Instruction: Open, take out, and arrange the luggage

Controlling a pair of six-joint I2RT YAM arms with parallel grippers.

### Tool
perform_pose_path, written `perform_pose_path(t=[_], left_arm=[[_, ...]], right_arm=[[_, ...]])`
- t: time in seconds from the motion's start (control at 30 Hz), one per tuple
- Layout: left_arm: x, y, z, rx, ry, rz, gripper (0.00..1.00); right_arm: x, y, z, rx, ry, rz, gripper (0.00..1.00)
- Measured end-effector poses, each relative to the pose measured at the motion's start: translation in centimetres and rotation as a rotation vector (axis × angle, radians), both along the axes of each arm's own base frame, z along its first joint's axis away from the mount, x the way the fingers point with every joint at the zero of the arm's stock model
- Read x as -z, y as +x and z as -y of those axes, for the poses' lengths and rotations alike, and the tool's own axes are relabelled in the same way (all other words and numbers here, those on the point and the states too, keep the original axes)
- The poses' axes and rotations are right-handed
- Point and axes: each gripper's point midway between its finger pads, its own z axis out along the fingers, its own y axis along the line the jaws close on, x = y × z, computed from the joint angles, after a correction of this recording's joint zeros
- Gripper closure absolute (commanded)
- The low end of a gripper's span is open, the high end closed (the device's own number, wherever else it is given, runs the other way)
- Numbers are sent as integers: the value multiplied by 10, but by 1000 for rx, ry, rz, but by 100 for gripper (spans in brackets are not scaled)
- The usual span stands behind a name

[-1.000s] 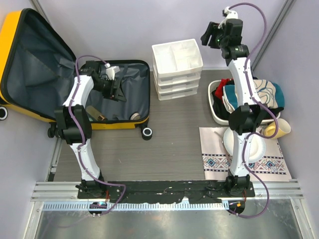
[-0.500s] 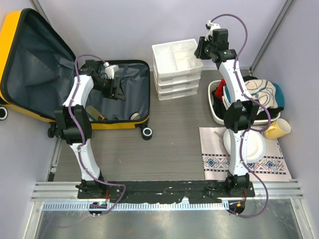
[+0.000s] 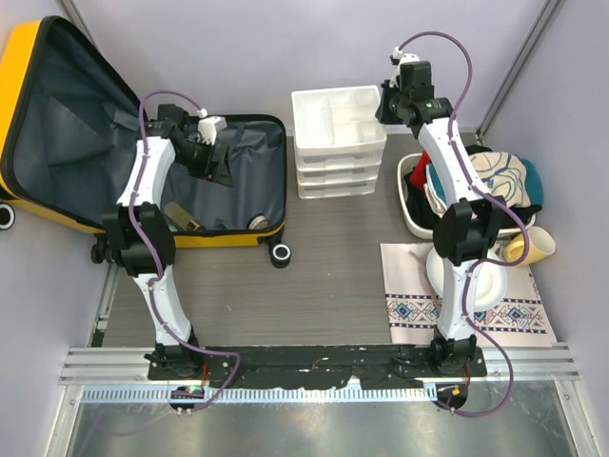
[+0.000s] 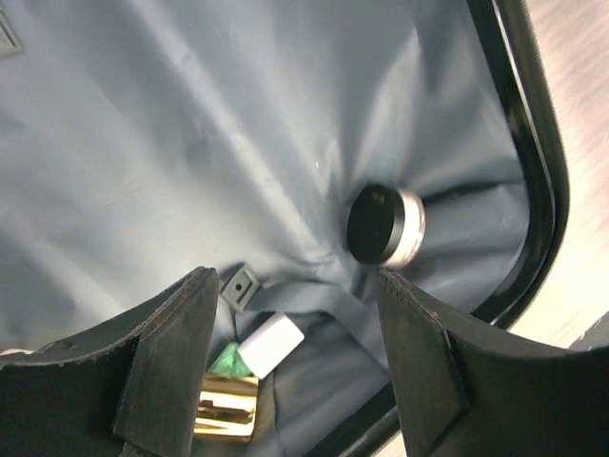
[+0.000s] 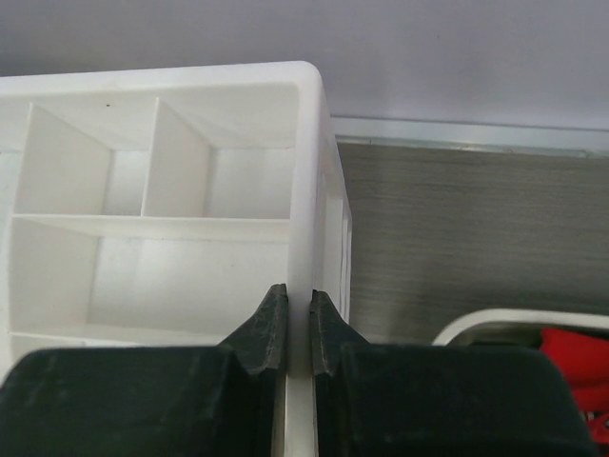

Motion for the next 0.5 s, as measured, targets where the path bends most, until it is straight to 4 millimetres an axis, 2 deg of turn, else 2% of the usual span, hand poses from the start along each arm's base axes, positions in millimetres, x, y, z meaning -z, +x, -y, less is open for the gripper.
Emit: perform_pose_path(t=[0.13,0.17,0.2,0.27,0.37,0.5], left_arm=[[7,-20,-4,116,47,-23,28],[10,-27,-5,156,64,-31,28],[13,-34,-6,196,84,-41,28],[21,-42,-11,280,138,-43,28],[37,-50,-18,379,209,-50,28],[59,-61,-28,481,269,-100,28]], right_arm=[[2,-20,-1,14,2,-53,99],[2,-24,0,17,2,-62,94],[2,-28,0,17,3,-71,79],[3,-33,-1,14,6,-84,43],[2,-40,-4,1,30,-109,35],[1,-45,-8,-17,52,-121,31]])
